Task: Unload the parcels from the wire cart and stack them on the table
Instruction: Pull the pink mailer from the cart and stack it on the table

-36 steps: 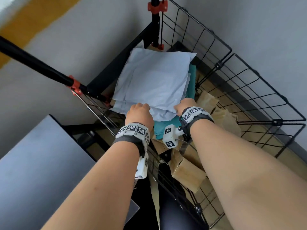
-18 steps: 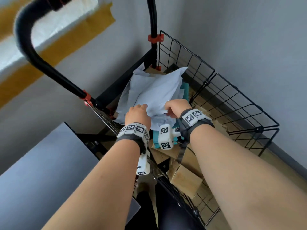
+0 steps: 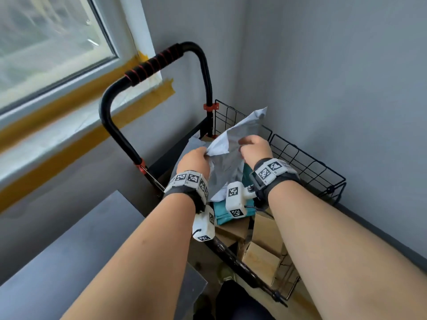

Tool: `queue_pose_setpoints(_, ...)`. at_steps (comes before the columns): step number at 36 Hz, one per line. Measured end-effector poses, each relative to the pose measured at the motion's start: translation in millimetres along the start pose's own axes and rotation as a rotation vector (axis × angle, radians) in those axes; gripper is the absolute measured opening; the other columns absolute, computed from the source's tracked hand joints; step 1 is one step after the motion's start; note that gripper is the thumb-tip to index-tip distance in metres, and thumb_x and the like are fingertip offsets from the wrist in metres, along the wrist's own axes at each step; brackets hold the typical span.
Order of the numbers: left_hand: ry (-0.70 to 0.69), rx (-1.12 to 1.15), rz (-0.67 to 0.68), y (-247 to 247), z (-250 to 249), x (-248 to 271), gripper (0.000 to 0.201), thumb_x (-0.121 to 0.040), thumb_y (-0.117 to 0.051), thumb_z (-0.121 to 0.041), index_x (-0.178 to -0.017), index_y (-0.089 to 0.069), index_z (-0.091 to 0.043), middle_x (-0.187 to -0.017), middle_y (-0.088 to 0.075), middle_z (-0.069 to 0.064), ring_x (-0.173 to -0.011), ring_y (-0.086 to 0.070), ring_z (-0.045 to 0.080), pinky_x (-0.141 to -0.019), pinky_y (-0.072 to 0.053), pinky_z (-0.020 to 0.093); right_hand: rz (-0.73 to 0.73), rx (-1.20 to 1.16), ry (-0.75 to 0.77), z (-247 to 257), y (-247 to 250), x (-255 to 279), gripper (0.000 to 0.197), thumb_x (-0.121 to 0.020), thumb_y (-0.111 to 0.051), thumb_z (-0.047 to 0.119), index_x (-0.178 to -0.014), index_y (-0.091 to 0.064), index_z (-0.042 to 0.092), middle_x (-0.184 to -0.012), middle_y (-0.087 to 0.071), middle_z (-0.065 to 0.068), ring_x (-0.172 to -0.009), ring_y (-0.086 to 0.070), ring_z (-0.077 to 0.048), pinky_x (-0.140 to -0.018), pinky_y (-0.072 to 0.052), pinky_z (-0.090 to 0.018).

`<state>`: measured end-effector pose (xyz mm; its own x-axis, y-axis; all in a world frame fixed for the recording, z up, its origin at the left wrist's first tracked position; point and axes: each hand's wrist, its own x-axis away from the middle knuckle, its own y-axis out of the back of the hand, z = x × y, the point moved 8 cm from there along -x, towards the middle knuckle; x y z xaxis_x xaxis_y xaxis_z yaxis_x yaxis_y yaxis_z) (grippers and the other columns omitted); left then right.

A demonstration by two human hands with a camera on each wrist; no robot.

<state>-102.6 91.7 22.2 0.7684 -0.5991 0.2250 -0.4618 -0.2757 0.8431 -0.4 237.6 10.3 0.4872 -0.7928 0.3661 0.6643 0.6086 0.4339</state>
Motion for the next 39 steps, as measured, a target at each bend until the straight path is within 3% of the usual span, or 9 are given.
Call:
queue_pose_setpoints(4,-0.049,0.088,-0.074,31,-12,13,0.017,-0.094,-0.038,-0.010,-0.091,-0.054,-0.017,-0.091,-0.061,0.009,-0.080,-0.053,0.027,-0.068,-0.038,0.028,-0.192,0.074,0.127,19,35,25,0.061,-0.081,-0.052,0.008,-0.138,-0.042,0.028,-0.135,-0.047,-0.001,-0.117,-0.051,-0.024,-0.095,-0.047,-0.038)
queue_pose_setpoints(8,-0.158,-0.012,-0.110,55,-31,34,0.015,-0.089,-0.040,-0.007,-0.086,-0.050,-0.017,-0.082,-0.052,0.002,-0.076,-0.047,0.026,-0.068,-0.037,0.028,-0.279,0.221,0.295,52,52,53,0.077,-0.079,-0.048,0.001,-0.147,-0.030,0.035,-0.149,-0.032,0.001,-0.132,-0.036,-0.025,-0.105,-0.039,-0.037)
queue_pose_setpoints(11,-0.256,-0.082,-0.133,70,-45,47,0.015,-0.086,-0.044,-0.004,-0.085,-0.051,-0.017,-0.091,-0.056,0.004,-0.084,-0.055,0.029,-0.069,-0.038,0.029,-0.313,0.339,0.372,67,54,72,0.074,-0.079,-0.048,0.000,-0.143,-0.037,0.035,-0.151,-0.031,0.005,-0.133,-0.033,-0.023,-0.106,-0.034,-0.034)
queue_pose_setpoints(17,-0.345,-0.033,-0.268,110,-55,70,0.018,-0.091,-0.041,-0.004,-0.090,-0.053,-0.017,-0.105,-0.060,0.010,-0.091,-0.056,0.030,-0.069,-0.034,0.029,-0.328,0.489,0.391,73,44,104,0.027,-0.078,-0.064,0.023,-0.102,-0.072,0.032,-0.125,-0.056,0.002,-0.121,-0.046,-0.025,-0.103,-0.036,-0.038)
queue_pose_setpoints(20,-0.332,0.010,-0.360,127,-48,81,0.017,-0.091,-0.041,-0.003,-0.094,-0.056,-0.009,-0.098,-0.061,0.013,-0.088,-0.055,0.032,-0.066,-0.032,0.030,-0.162,0.410,0.336,73,25,118,0.011,-0.076,-0.061,0.034,-0.071,-0.067,0.026,-0.090,-0.069,-0.004,-0.096,-0.062,-0.033,-0.090,-0.046,-0.040)
queue_pose_setpoints(25,-0.275,0.034,-0.441,141,-26,98,0.014,-0.092,-0.039,-0.004,-0.088,-0.052,-0.009,-0.093,-0.060,0.013,-0.079,-0.051,0.030,-0.064,-0.033,0.032,0.065,0.074,0.262,75,-7,145,0.020,-0.077,-0.060,0.026,-0.091,-0.070,0.015,-0.085,-0.071,-0.004,-0.084,-0.065,-0.025,-0.078,-0.050,-0.032)
queue_pose_setpoints(29,-0.245,0.037,-0.494,155,-8,109,0.018,-0.094,-0.038,-0.009,-0.094,-0.056,-0.009,-0.093,-0.061,0.011,-0.086,-0.056,0.031,-0.066,-0.036,0.032,0.235,0.129,0.269,80,-35,165,0.020,-0.081,-0.062,0.015,-0.100,-0.065,0.015,-0.084,-0.063,-0.001,-0.075,-0.058,-0.017,-0.063,-0.042,-0.024)
queue_pose_setpoints(35,-0.199,0.016,-0.550,173,14,125,0.017,-0.094,-0.041,-0.008,-0.094,-0.057,-0.013,-0.095,-0.062,0.007,-0.083,-0.056,0.028,-0.065,-0.035,0.030,0.290,0.301,0.332,80,-64,169,0.023,-0.077,-0.071,0.008,-0.066,-0.051,0.013,-0.067,-0.052,-0.003,-0.064,-0.050,-0.020,-0.057,-0.035,-0.026)
queue_pose_setpoints(39,-0.080,0.136,-0.609,178,43,135,0.030,-0.096,-0.046,-0.019,-0.126,-0.054,-0.019,-0.125,-0.056,0.006,-0.112,-0.053,0.026,-0.090,-0.045,0.035,0.246,0.206,0.324,85,-68,166,0.029,-0.082,-0.069,0.013,-0.063,-0.047,0.014,-0.065,-0.050,-0.002,-0.060,-0.047,-0.018,-0.053,-0.034,-0.026)
